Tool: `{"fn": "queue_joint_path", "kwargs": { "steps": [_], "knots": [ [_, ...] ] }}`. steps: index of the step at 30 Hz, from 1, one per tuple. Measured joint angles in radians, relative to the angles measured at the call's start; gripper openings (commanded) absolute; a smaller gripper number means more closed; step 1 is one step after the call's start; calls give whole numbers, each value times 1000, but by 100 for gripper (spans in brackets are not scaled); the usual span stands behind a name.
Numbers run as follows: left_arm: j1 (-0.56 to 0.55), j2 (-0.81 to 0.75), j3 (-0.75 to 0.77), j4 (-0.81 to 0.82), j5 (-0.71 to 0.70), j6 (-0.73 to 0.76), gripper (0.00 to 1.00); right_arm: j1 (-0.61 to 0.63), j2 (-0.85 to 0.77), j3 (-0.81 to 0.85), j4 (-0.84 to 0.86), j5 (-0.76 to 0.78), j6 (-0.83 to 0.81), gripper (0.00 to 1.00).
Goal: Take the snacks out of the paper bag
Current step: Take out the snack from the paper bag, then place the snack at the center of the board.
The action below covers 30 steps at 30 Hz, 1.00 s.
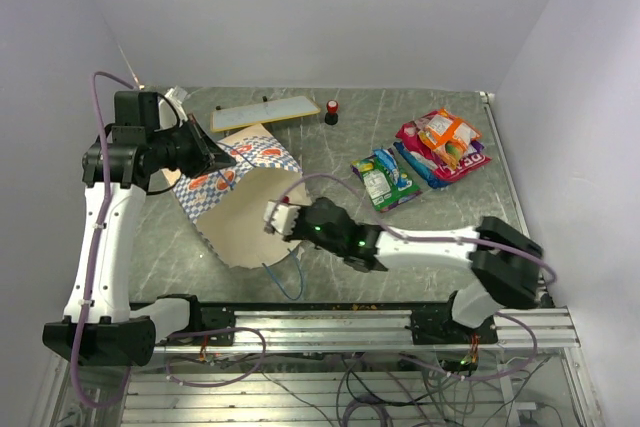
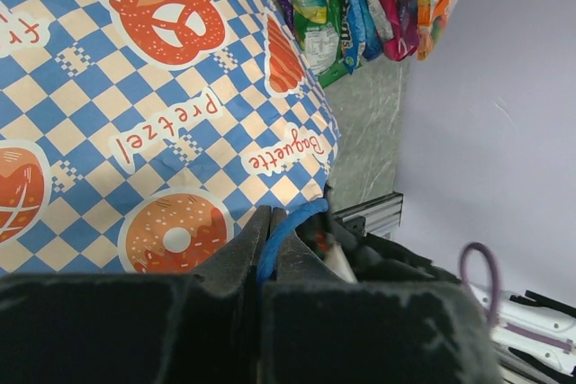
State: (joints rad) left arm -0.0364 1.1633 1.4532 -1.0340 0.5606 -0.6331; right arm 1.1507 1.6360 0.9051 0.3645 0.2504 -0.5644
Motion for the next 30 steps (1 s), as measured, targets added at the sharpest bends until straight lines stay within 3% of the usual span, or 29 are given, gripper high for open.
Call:
{"fn": "queue_joint_path", "kwargs": {
  "steps": [5,11,16,22,30],
  "knots": [
    [0,0,-23,8,-3,-3,7,0,-298,-174,-14,-46,11,0],
    [0,0,-47,13,-3,-4,7,-14,-510,-150,-24,-8,-40,0],
    [0,0,-49,13,-3,-3,7,-142,-554,-83,-23,22,-29,0],
    [-7,0,-49,13,-3,-3,7,-378,-573,-69,5,126,169,0],
    [-35,11,-48,13,-4,-2,7,-732,-356,149,-310,142,590,0]
  ]
}}
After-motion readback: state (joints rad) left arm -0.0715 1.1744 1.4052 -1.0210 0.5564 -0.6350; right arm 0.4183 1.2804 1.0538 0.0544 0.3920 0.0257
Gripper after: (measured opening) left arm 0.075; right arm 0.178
